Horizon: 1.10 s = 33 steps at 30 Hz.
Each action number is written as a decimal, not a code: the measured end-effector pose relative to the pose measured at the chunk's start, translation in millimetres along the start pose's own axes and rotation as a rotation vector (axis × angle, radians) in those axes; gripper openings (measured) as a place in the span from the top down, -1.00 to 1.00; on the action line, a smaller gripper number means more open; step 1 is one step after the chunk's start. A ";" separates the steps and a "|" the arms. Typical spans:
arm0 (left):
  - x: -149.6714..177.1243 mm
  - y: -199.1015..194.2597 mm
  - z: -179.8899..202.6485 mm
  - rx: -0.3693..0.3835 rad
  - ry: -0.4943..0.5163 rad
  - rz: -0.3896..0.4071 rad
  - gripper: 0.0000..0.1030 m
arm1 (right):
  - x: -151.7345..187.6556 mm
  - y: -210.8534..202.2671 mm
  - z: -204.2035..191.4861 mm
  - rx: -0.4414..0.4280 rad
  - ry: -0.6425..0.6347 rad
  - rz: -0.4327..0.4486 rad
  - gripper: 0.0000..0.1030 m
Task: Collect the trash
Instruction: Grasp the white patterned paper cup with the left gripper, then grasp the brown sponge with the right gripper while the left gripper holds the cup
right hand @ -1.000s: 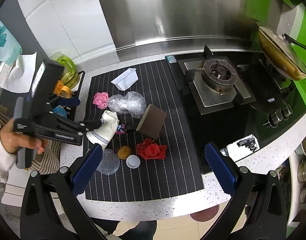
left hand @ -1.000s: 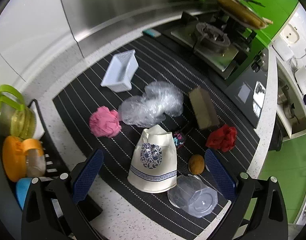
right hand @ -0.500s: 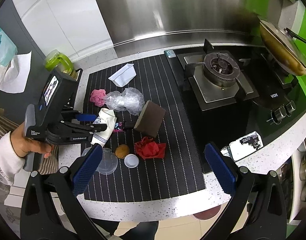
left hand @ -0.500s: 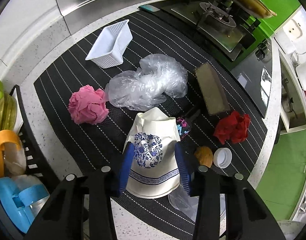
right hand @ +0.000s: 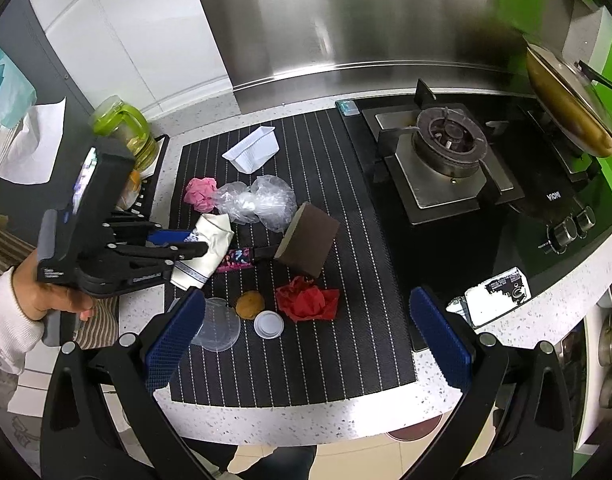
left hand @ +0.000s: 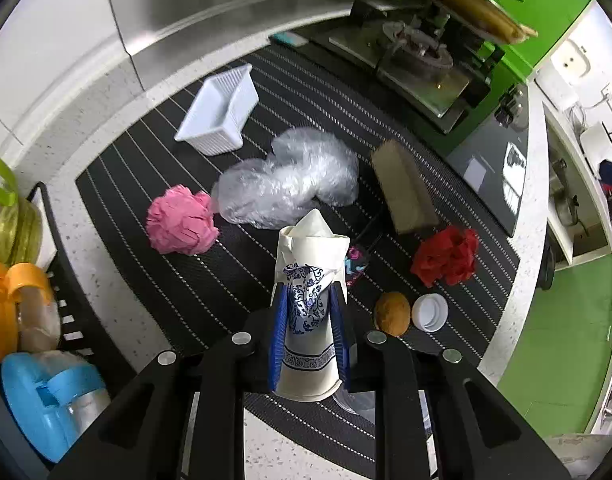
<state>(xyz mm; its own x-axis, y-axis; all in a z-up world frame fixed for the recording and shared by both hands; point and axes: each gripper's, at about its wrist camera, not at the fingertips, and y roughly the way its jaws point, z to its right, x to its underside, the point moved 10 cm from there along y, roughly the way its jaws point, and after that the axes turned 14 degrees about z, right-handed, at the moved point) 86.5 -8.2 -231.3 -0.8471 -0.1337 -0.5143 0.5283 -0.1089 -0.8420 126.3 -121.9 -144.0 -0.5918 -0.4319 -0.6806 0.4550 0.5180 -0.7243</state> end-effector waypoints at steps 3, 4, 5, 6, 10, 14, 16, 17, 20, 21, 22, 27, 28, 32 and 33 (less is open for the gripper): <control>-5.6 -10.9 1.3 -0.001 0.001 0.029 0.60 | -0.8 3.9 -2.6 -0.002 -0.003 0.000 -0.94; -7.8 -13.9 1.0 -0.003 0.002 0.038 0.60 | -1.7 6.7 -3.6 -0.002 -0.007 0.000 -0.94; -9.7 -17.2 1.0 -0.005 0.003 0.048 0.60 | -2.7 9.2 -4.3 0.000 -0.008 0.000 -0.94; -12.2 -21.4 0.6 -0.007 0.002 0.059 0.60 | -3.2 11.2 -5.0 0.000 -0.008 0.001 -0.94; -20.9 -35.2 -0.3 -0.015 0.003 0.098 0.60 | -7.0 29.3 -2.7 0.013 -0.002 -0.006 -0.94; -28.6 -46.2 -1.7 -0.023 -0.001 0.134 0.60 | -7.9 52.1 0.9 0.003 0.017 -0.033 -0.94; -32.4 -50.2 -3.0 -0.026 -0.006 0.148 0.60 | -7.2 63.0 1.7 0.001 0.020 -0.050 -0.94; -34.3 -51.8 -4.3 -0.029 -0.008 0.155 0.60 | -6.4 69.9 2.4 -0.001 0.025 -0.061 -0.94; -37.0 -54.2 -7.3 -0.036 -0.015 0.168 0.60 | -4.3 87.5 4.4 -0.007 0.037 -0.084 -0.94; -37.2 -54.7 -7.7 -0.038 -0.016 0.171 0.60 | -3.2 92.9 4.9 -0.013 0.046 -0.091 -0.94; -37.8 -54.7 -8.2 -0.040 -0.017 0.174 0.60 | -2.4 98.0 5.0 -0.019 0.052 -0.097 -0.94; -39.9 -55.0 -10.1 -0.044 -0.030 0.182 0.60 | 6.5 128.7 9.3 -0.025 0.073 -0.149 -0.94; -40.2 -55.0 -10.5 -0.044 -0.033 0.183 0.60 | 9.1 135.2 9.6 -0.030 0.079 -0.162 -0.94; -39.7 -53.7 -12.5 -0.052 -0.043 0.179 0.60 | 15.4 149.8 8.0 -0.055 0.099 -0.190 -0.94; -39.3 -53.2 -12.7 -0.054 -0.045 0.178 0.60 | 17.0 153.7 7.1 -0.063 0.104 -0.199 -0.91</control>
<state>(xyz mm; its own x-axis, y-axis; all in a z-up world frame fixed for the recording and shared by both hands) 90.9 15.3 -168.3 -0.7366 -0.1900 -0.6491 0.6648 -0.0272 -0.7465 190.9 -54.9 -267.6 -0.7326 -0.4533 -0.5078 0.2819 0.4770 -0.8325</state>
